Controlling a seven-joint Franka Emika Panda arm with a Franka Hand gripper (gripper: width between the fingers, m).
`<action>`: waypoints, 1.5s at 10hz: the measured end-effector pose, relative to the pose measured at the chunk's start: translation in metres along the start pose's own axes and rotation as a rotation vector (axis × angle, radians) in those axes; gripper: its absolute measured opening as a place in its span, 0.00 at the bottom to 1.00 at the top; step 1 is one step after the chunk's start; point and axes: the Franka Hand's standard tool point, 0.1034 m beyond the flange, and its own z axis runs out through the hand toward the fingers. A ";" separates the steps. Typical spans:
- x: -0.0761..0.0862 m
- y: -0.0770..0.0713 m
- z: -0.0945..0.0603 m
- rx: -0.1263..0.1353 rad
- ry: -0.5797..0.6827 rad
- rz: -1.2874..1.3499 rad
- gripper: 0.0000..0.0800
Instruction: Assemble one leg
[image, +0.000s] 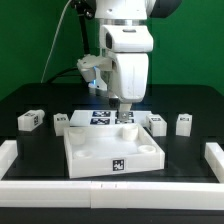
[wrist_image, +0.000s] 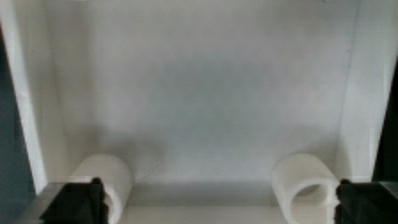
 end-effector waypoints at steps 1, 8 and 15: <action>0.000 0.000 0.000 0.001 0.000 0.001 0.81; 0.000 -0.058 0.058 0.105 0.052 -0.027 0.81; 0.000 -0.063 0.067 0.120 0.058 -0.006 0.49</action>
Offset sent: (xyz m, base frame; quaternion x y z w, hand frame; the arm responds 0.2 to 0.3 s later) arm -0.0417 -0.0051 -0.0261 0.0192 0.0459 -0.0678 0.9965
